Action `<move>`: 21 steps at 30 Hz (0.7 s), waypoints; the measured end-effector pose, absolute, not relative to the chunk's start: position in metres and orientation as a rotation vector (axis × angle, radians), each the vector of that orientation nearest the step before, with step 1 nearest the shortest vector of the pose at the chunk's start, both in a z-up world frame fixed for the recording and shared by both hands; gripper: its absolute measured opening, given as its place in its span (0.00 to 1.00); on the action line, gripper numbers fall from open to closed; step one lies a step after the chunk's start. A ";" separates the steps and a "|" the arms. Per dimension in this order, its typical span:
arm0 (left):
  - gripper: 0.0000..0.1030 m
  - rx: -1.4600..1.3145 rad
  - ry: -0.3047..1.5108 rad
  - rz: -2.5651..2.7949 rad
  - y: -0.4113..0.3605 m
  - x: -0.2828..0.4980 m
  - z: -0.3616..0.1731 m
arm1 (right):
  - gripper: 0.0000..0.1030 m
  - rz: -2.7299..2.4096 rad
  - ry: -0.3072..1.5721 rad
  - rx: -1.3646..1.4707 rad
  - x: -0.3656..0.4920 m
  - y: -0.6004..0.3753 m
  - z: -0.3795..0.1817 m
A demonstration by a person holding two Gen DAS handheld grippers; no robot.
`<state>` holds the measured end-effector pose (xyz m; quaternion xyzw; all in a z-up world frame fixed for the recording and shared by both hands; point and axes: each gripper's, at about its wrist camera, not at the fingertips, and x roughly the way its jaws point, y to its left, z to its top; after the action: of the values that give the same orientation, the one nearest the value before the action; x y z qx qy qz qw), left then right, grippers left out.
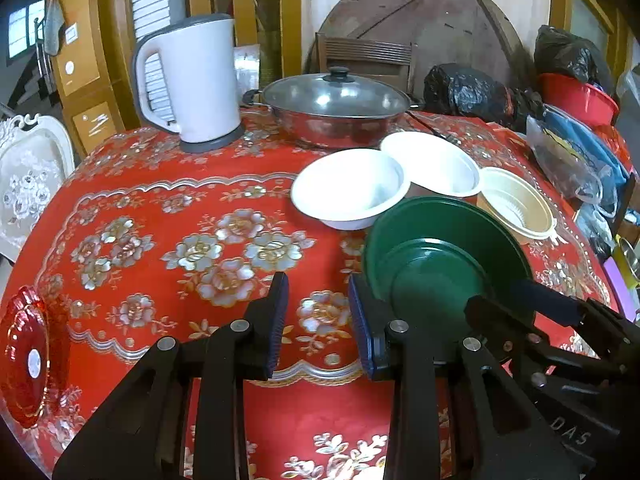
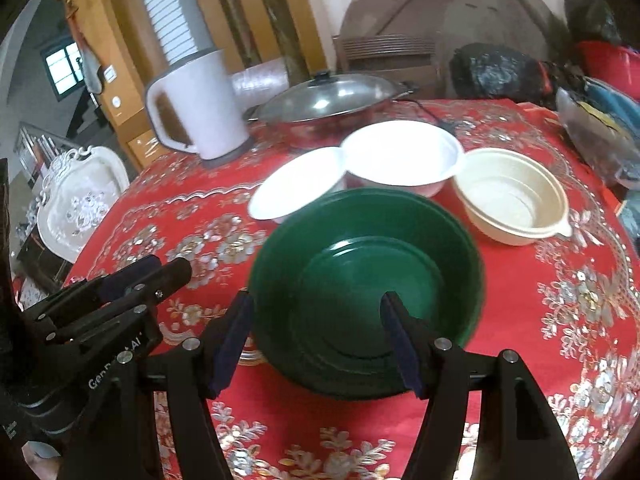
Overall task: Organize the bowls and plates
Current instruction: 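Move both grippers to the stack of dark green bowls, then close both grippers on the rim of the dark green bowls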
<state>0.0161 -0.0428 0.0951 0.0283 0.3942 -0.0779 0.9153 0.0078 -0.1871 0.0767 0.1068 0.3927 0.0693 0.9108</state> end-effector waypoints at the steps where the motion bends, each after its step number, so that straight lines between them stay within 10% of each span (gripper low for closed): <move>1: 0.30 0.060 0.812 -0.165 -0.047 0.017 0.094 | 0.64 0.135 0.810 0.226 0.007 -0.191 0.076; 21: 0.30 0.067 0.862 -0.170 -0.076 0.039 0.068 | 0.64 0.024 0.857 0.335 0.009 -0.259 0.053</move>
<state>0.0391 -0.0764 0.0682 0.0322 0.4170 -0.0825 0.9046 0.0086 -0.2594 0.0525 0.1616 0.4135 0.0118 0.8960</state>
